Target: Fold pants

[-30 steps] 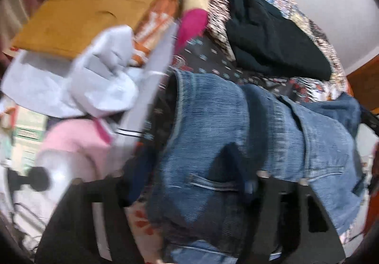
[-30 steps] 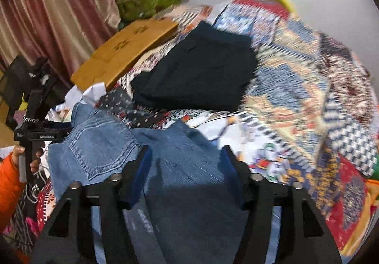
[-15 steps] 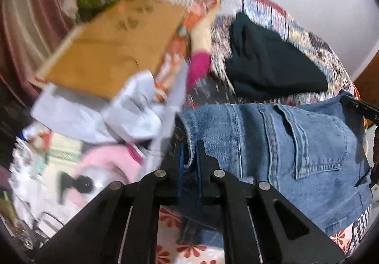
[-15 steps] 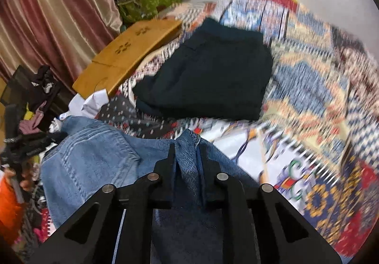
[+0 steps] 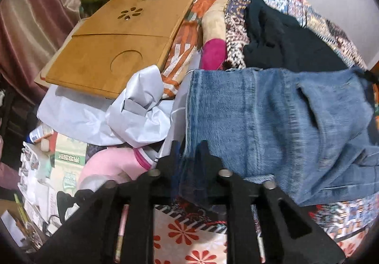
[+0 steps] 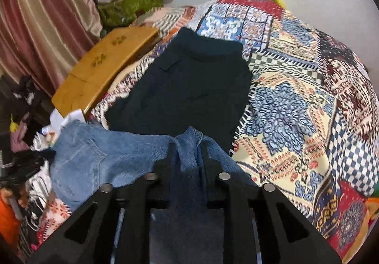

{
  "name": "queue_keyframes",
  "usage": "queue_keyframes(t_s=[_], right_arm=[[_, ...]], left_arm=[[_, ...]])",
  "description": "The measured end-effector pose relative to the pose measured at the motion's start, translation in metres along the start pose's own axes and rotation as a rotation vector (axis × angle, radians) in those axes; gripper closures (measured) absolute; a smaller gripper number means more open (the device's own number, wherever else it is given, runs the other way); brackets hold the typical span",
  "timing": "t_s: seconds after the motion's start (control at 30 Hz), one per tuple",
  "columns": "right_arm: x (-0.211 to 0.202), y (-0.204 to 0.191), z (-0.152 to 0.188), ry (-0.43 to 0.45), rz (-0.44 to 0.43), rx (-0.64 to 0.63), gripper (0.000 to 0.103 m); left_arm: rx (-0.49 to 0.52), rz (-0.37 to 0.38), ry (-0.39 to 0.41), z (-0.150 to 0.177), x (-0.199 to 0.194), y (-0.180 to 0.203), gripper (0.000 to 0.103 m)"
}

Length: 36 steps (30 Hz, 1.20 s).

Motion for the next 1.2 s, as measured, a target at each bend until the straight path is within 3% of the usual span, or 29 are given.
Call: queue_keyframes(t_s=[0.03,0.07,0.13,0.2,0.3,0.43,0.57,0.8,0.87,0.97,1.07,1.2], right_arm=[[-0.008,0.002,0.002,0.012,-0.007,0.007,0.057],[-0.019,0.005,0.006,0.029,-0.017,0.012,0.053],[-0.044,0.01,0.014,0.063,-0.036,0.005,0.053],[-0.064,0.016,0.024,0.073,-0.024,-0.005,0.053],[-0.088,0.028,0.039,0.099,0.001,0.0,0.052],[-0.118,0.053,0.069,0.123,0.032,0.037,0.043],[-0.135,0.079,0.101,0.13,0.088,0.068,0.041],[-0.149,0.133,0.16,0.108,0.144,0.194,0.042],[-0.156,0.154,0.177,0.113,0.162,0.25,0.042],[-0.171,0.191,0.2,0.13,0.198,0.354,0.041],[-0.191,0.239,0.224,0.155,0.26,0.48,0.041],[-0.213,0.293,0.255,0.17,0.276,0.66,0.041]], left_arm=[[-0.004,0.004,0.018,0.0,-0.008,0.0,0.052],[-0.007,0.0,0.046,0.002,-0.017,-0.001,0.035],[-0.006,-0.009,0.09,0.005,-0.032,0.002,0.03],[-0.007,0.009,0.09,0.01,-0.041,0.004,0.03],[-0.042,0.095,0.065,0.024,-0.043,0.011,0.03],[-0.031,0.138,0.046,0.035,-0.043,0.034,0.03],[0.067,0.152,0.066,0.034,-0.052,0.074,0.03],[0.316,0.214,0.078,0.006,-0.05,0.177,0.03],[0.376,0.208,0.068,-0.001,-0.043,0.199,0.03],[0.438,0.124,0.068,-0.011,-0.03,0.226,0.03],[0.446,0.06,0.079,-0.022,-0.023,0.232,0.03],[0.434,0.045,0.085,-0.028,-0.016,0.23,0.033]])
Point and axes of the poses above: each gripper's, at about its wrist camera, not at the fingertips, and x roughly the way its jaws point, y to its right, z to its underside, the point moved 1 cm from there along x, roughly the way its jaws point, and after that the axes turned 15 degrees about x, right-handed, at the moved point
